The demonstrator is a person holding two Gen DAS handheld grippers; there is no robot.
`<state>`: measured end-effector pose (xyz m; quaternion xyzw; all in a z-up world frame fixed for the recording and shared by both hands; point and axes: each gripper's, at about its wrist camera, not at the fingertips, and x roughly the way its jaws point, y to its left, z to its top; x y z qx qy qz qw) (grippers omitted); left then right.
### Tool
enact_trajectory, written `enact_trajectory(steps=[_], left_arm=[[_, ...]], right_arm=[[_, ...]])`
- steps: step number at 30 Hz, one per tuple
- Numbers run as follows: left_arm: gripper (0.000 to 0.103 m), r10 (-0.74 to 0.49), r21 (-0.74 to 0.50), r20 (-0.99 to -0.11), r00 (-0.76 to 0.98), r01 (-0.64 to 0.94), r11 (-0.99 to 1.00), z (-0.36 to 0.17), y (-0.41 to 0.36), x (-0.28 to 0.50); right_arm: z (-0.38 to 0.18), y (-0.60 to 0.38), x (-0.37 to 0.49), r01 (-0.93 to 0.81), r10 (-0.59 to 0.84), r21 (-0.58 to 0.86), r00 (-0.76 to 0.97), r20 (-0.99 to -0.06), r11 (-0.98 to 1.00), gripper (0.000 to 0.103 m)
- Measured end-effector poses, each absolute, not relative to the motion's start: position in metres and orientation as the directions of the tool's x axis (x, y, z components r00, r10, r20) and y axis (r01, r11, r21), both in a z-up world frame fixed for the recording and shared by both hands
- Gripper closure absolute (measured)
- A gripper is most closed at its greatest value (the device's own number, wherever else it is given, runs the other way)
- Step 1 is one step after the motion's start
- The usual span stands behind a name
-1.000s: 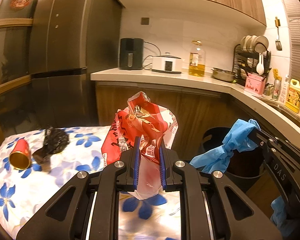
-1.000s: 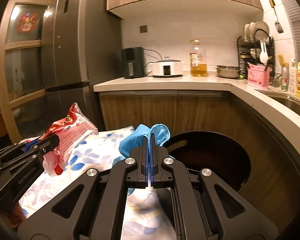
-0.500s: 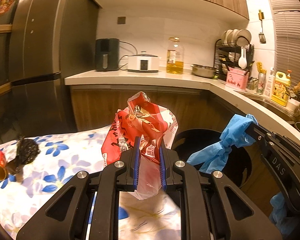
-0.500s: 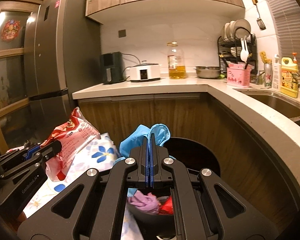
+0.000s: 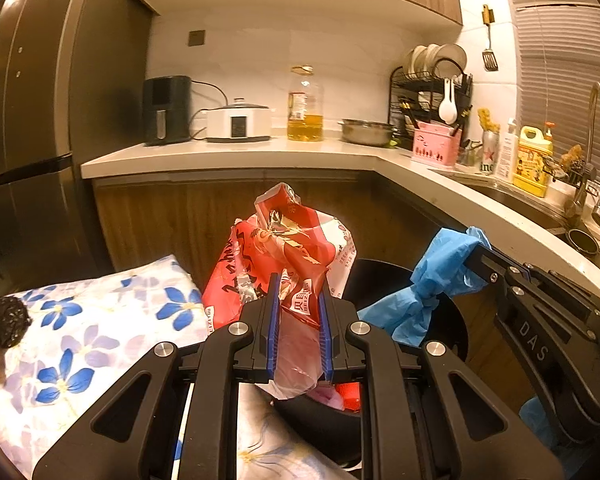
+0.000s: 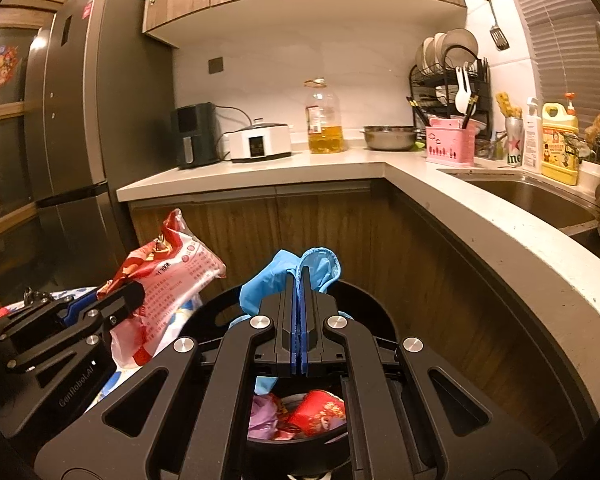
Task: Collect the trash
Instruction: 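Carry the red-and-white bag and blue glove over the black bin and release both, then move both open tools back over the table toward the red cup and black bag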
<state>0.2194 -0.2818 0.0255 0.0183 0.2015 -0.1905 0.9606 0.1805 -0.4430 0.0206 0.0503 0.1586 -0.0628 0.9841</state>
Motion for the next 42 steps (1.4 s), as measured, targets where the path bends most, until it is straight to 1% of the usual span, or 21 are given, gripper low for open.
enact_trajectory(steps=[9, 14, 16, 20, 21, 22, 24, 27, 28, 30, 31, 32, 34, 37, 39, 42], left_arm=[[0.085, -0.395, -0.043, -0.415, 0.820, 0.416, 0.908, 0.014, -0.296, 0.225], [0.082, -0.402, -0.049, -0.426, 0.810, 0.423, 0.905, 0.010, -0.300, 0.228], [0.076, -0.406, -0.051, -0.427, 0.808, 0.427, 0.903, 0.009, -0.300, 0.228], [0.076, -0.406, -0.046, -0.429, 0.807, 0.429, 0.902, 0.007, -0.299, 0.229], [0.074, -0.407, -0.047, -0.429, 0.806, 0.430, 0.902, 0.007, -0.298, 0.229], [0.071, -0.407, -0.048, -0.428, 0.807, 0.429, 0.902, 0.007, -0.298, 0.229], [0.068, -0.408, -0.048, -0.428, 0.807, 0.430, 0.902, 0.007, -0.298, 0.230], [0.058, -0.404, -0.049, -0.427, 0.809, 0.425, 0.904, 0.006, -0.296, 0.229], [0.055, -0.405, -0.052, -0.426, 0.809, 0.425, 0.903, 0.006, -0.295, 0.229], [0.050, -0.403, -0.053, -0.425, 0.811, 0.422, 0.905, 0.005, -0.294, 0.229], [0.048, -0.401, -0.056, -0.423, 0.813, 0.418, 0.907, 0.005, -0.292, 0.229], [0.046, -0.399, -0.060, -0.422, 0.814, 0.414, 0.908, 0.005, -0.291, 0.229], [0.038, -0.393, -0.071, -0.418, 0.819, 0.402, 0.913, 0.005, -0.285, 0.228], [0.031, -0.372, -0.080, -0.408, 0.834, 0.374, 0.924, 0.005, -0.276, 0.226], [0.028, -0.359, -0.091, -0.402, 0.843, 0.353, 0.931, 0.005, -0.268, 0.225], [0.024, -0.340, -0.104, -0.399, 0.852, 0.326, 0.940, 0.005, -0.258, 0.223]], right_arm=[[0.019, -0.456, 0.186, 0.151, -0.115, 0.083, 0.937, -0.330, 0.985, 0.102], [0.016, -0.459, 0.191, 0.153, -0.113, 0.088, 0.930, -0.349, 0.984, 0.102], [0.013, -0.462, 0.194, 0.155, -0.110, 0.098, 0.926, -0.361, 0.983, 0.101], [0.010, -0.465, 0.198, 0.158, -0.106, 0.111, 0.921, -0.376, 0.981, 0.101], [0.009, -0.466, 0.198, 0.159, -0.105, 0.111, 0.919, -0.380, 0.981, 0.101], [0.008, -0.466, 0.199, 0.161, -0.108, 0.109, 0.917, -0.383, 0.981, 0.101], [0.007, -0.467, 0.201, 0.164, -0.108, 0.110, 0.913, -0.393, 0.980, 0.101], [0.006, -0.468, 0.203, 0.167, -0.110, 0.111, 0.909, -0.402, 0.980, 0.099], [0.006, -0.468, 0.204, 0.168, -0.110, 0.110, 0.908, -0.405, 0.980, 0.097], [0.005, -0.469, 0.204, 0.171, -0.113, 0.109, 0.906, -0.407, 0.979, 0.089], [0.004, -0.469, 0.204, 0.171, -0.112, 0.111, 0.905, -0.410, 0.979, 0.082], [0.004, -0.470, 0.204, 0.173, -0.112, 0.114, 0.905, -0.411, 0.978, 0.078], [0.003, -0.471, 0.204, 0.176, -0.114, 0.116, 0.904, -0.412, 0.978, 0.074], [0.003, -0.471, 0.205, 0.178, -0.114, 0.121, 0.904, -0.413, 0.976, 0.064], [0.003, -0.470, 0.204, 0.181, -0.118, 0.120, 0.904, -0.410, 0.976, 0.061], [0.003, -0.468, 0.201, 0.183, -0.121, 0.119, 0.906, -0.406, 0.976, 0.053]])
